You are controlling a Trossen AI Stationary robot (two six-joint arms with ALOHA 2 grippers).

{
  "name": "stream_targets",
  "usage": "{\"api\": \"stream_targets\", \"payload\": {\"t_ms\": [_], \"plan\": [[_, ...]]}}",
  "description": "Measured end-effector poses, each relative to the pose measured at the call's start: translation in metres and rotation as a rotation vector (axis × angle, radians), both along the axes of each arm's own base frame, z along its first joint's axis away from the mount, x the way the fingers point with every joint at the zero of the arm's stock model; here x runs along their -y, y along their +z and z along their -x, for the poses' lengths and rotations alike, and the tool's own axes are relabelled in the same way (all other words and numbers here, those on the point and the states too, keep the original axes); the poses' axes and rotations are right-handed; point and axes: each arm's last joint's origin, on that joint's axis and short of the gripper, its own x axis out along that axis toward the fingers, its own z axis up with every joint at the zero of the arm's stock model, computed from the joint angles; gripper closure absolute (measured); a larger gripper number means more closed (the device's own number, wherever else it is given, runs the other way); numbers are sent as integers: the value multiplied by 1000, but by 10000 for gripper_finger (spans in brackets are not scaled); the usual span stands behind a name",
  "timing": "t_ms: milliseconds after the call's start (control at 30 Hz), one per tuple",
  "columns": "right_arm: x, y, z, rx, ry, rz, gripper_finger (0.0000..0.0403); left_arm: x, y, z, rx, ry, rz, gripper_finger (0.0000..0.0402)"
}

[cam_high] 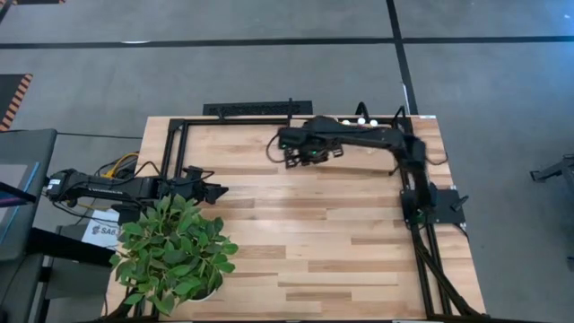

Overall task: Pick and place medicine bottles onto shelf by color
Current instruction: Put the pink pill bottle on the shelf

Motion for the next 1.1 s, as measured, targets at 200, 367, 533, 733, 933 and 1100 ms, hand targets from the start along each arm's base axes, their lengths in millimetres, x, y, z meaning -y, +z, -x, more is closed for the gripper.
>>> {"api": "stream_targets", "payload": {"t_ms": [200,367,533,733,933,1100], "plan": [[16,-14,58,18,-163,-26,291,0,0,0,0,-1,1,137],[27,-30,100,-28,-318,-21,291,0,0,0,0,-1,1,137],[36,-48,122,-11,-390,-35,291,0,0,0,0,0,1,137],[44,-62,128,37,-400,-79,291,0,0,0,0,0,1,137],[51,-63,127,80,-399,-63,291,0,0,0,0,-1,0,137],[60,-69,129,61,-426,-57,291,0,0,0,0,0,0,137]]}}
